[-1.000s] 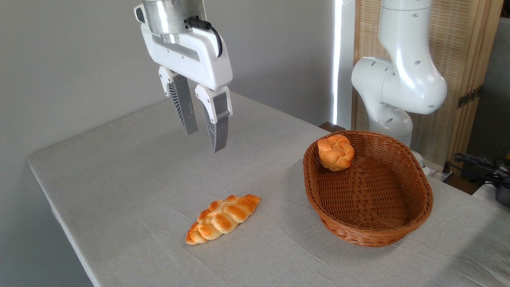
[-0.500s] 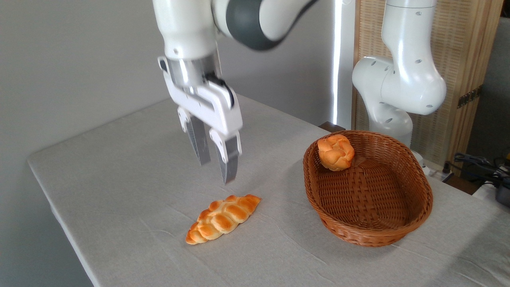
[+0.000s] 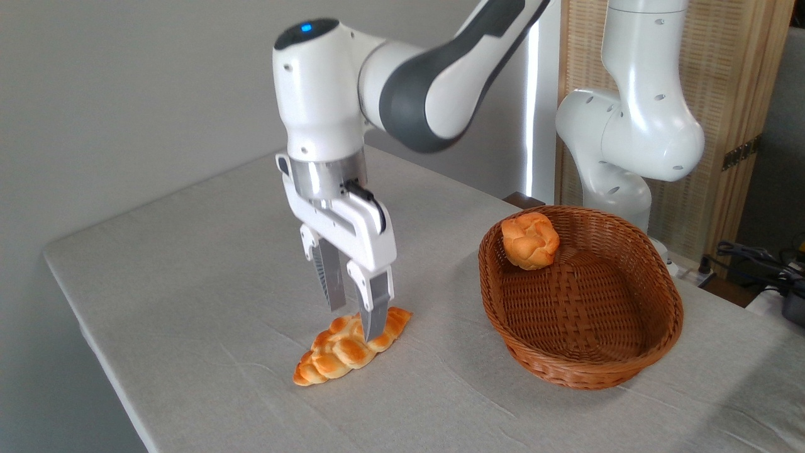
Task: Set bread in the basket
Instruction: 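Lower the open gripper over the braided bread roll, then close the gripper on the middle of the braided roll, then lift the braided roll and carry it over the wicker basket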
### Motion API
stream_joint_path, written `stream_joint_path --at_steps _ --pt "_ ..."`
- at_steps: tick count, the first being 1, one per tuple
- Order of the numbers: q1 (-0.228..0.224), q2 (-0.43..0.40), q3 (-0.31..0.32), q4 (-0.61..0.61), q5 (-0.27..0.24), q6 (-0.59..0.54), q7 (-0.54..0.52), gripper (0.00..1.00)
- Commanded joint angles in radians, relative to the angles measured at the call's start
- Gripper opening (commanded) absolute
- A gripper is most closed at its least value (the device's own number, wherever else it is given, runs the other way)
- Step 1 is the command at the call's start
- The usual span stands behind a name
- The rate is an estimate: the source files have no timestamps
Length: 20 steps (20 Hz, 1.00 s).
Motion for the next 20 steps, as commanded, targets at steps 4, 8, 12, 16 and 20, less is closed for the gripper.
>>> stream_joint_path --at_steps 4,8,12,16,20 --pt "-0.003 0.063 0.006 -0.059 0.01 0.165 0.012 0.5" --pt "-0.003 0.069 0.006 -0.059 0.01 0.162 0.018 0.28" --pt "-0.003 0.071 0.006 -0.057 0.009 0.162 0.017 0.28" --pt "-0.003 0.034 0.008 -0.012 -0.002 0.133 0.006 0.29" --pt "-0.003 -0.205 0.068 0.042 -0.054 -0.164 0.099 0.31"
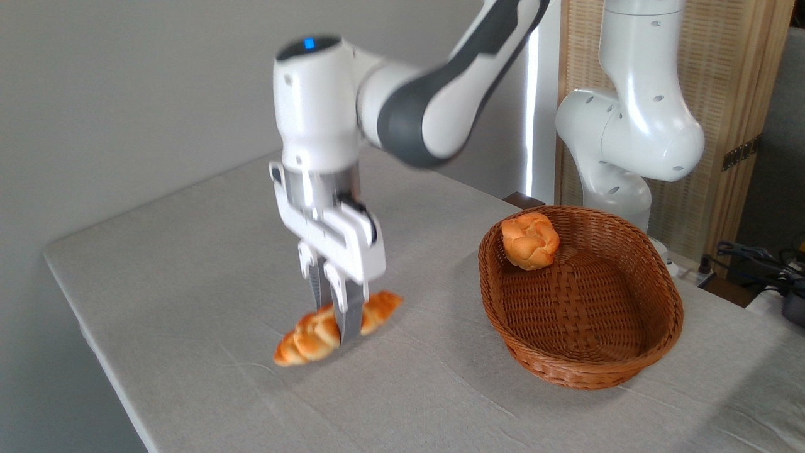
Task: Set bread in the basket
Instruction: 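Lift the braided roll and carry it over the wicker basket, then lower the roll into the basket beside the round bun and release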
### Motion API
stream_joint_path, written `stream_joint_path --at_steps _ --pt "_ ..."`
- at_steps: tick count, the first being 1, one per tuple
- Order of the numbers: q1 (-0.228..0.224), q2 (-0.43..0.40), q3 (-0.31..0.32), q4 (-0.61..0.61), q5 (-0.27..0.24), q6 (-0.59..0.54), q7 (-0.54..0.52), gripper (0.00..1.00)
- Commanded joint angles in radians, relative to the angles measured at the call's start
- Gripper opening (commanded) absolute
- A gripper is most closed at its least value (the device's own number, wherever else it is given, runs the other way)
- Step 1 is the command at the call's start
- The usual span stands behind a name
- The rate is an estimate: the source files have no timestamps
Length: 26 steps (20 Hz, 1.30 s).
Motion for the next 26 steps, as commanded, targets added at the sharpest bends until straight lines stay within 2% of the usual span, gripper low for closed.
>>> stream_joint_path --at_steps 1,2,4,5,6,7,8,9,10,11,12,13,16,23,26 --pt "-0.002 -0.28 0.087 -0.006 -0.053 -0.294 0.172 0.31" --pt "-0.013 -0.348 0.129 -0.019 -0.053 -0.396 0.269 0.31" --pt "-0.011 -0.457 0.207 -0.074 -0.035 -0.565 0.491 0.39" --pt "-0.005 -0.495 0.244 -0.108 -0.006 -0.608 0.594 0.39" --pt "-0.003 -0.517 0.291 -0.136 0.053 -0.627 0.666 0.39" --pt "-0.005 -0.522 0.324 -0.159 0.104 -0.627 0.711 0.41" --pt "-0.007 -0.52 0.339 -0.176 0.13 -0.624 0.734 0.44" --pt "-0.011 -0.514 0.344 -0.19 0.147 -0.612 0.739 0.45" --pt "-0.016 -0.505 0.348 -0.205 0.167 -0.601 0.739 0.52" --pt "-0.019 -0.499 0.356 -0.231 0.189 -0.578 0.739 0.64" --pt "-0.019 -0.499 0.376 -0.256 0.204 -0.555 0.739 0.84" --pt "-0.02 -0.5 0.397 -0.271 0.206 -0.544 0.739 0.98" --pt "-0.034 -0.499 0.41 -0.271 0.206 -0.545 0.739 1.0" --pt "-0.034 -0.497 0.411 -0.273 0.206 -0.544 0.738 1.0" --pt "-0.063 -0.499 0.459 -0.271 0.206 -0.545 0.738 1.0"
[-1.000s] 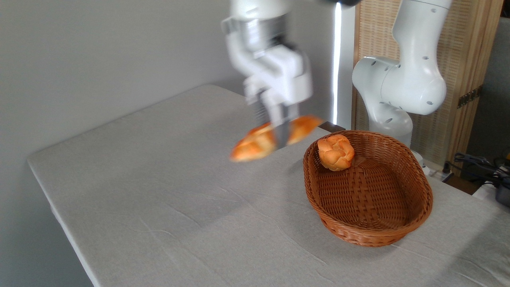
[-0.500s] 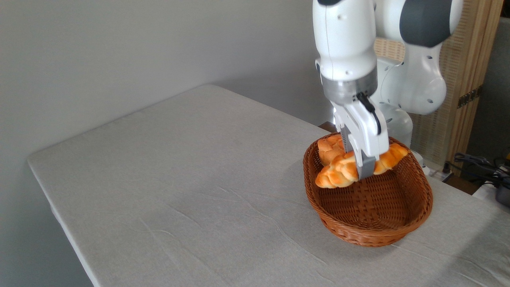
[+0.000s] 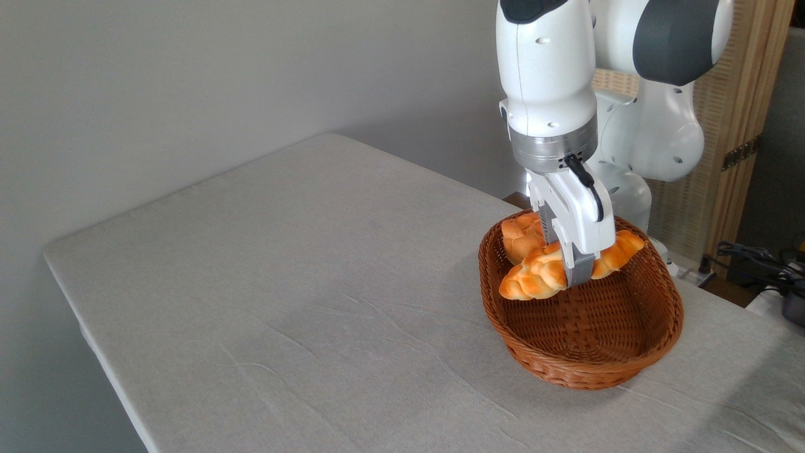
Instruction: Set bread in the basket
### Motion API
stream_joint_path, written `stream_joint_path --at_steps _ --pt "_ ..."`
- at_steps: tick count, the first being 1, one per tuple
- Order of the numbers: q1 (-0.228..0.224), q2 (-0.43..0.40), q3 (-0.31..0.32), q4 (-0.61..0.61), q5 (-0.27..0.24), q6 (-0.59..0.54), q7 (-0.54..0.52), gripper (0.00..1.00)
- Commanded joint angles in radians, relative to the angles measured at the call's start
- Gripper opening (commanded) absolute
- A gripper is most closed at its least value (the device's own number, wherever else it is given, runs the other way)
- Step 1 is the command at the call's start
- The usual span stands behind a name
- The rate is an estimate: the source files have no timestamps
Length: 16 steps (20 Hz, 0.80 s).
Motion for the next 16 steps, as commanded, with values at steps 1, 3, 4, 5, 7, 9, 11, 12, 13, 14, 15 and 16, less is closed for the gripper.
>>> stream_joint_path --at_steps 1,3,4,5,7,9,11,12,13,14,15,16 --pt "-0.043 -0.011 0.059 0.0 0.018 0.008 0.007 1.0" --pt "-0.044 -0.011 0.06 0.001 0.018 0.008 0.003 1.0" --pt "-0.047 -0.011 0.06 0.004 0.017 0.008 -0.002 1.0" --pt "-0.052 -0.011 0.056 0.007 0.017 0.008 -0.007 1.0" --pt "-0.052 -0.011 0.047 0.023 0.007 0.005 -0.01 1.0" --pt "-0.052 -0.006 0.014 0.076 -0.02 0.005 -0.017 1.0" --pt "-0.052 0.021 -0.046 0.165 -0.11 -0.009 -0.068 1.0" --pt "-0.052 0.053 -0.068 0.22 -0.149 -0.027 -0.11 1.0" --pt "-0.052 0.095 -0.104 0.29 -0.193 -0.045 -0.17 1.0" --pt "-0.049 0.139 -0.147 0.358 -0.222 -0.061 -0.244 1.0" --pt "-0.048 0.182 -0.178 0.425 -0.239 -0.067 -0.322 1.0" --pt "-0.047 0.222 -0.212 0.481 -0.259 -0.067 -0.394 1.0"
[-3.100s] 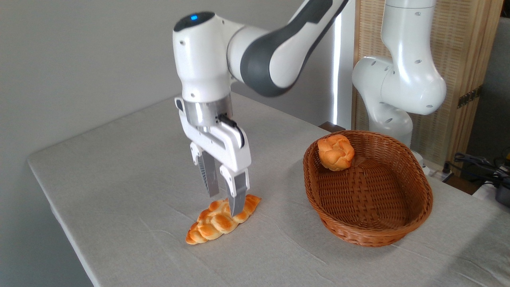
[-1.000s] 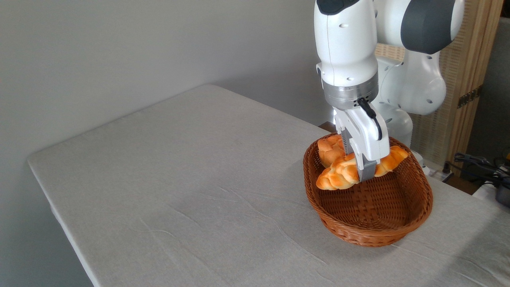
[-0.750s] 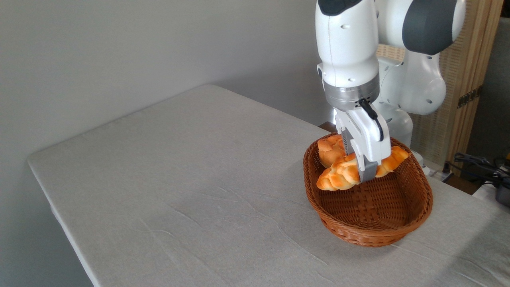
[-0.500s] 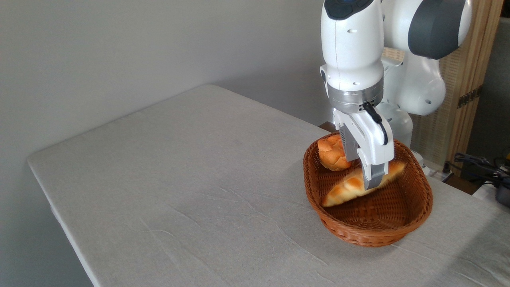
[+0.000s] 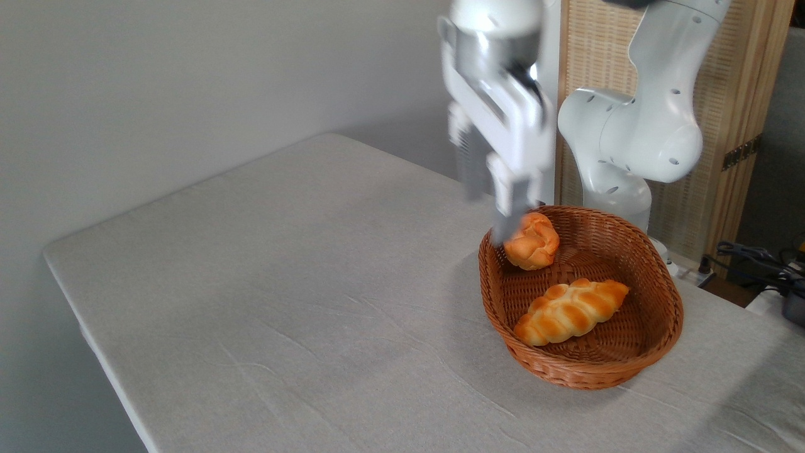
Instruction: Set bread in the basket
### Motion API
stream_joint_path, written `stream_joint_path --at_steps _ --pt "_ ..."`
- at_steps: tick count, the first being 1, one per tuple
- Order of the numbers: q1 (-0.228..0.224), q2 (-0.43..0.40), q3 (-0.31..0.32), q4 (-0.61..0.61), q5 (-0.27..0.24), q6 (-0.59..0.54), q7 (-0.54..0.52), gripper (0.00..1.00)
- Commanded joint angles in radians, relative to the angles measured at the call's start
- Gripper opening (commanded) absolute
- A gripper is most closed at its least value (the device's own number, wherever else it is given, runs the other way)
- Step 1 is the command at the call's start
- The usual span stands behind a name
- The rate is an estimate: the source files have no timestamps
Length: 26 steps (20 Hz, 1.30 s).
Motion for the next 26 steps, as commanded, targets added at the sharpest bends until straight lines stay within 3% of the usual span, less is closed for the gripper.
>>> stream_joint_path --at_steps 1,2,5,7,13,17,23,26 --pt "0.003 0.217 -0.118 0.277 -0.095 -0.049 -0.253 1.0" --pt "0.003 0.272 -0.143 0.337 -0.122 -0.04 -0.316 1.0" --pt "0.005 0.444 -0.179 0.546 -0.126 -0.039 -0.443 1.0" --pt "0.006 0.489 -0.179 0.603 -0.124 -0.043 -0.468 1.0" --pt "0.052 0.501 -0.185 0.623 -0.12 -0.105 -0.467 1.0" --pt "0.161 0.501 -0.279 0.623 -0.123 -0.107 -0.468 1.0" --pt "0.167 0.501 -0.307 0.611 -0.117 -0.09 -0.464 1.0" --pt "0.167 0.501 -0.317 0.602 -0.081 -0.05 -0.46 1.0"
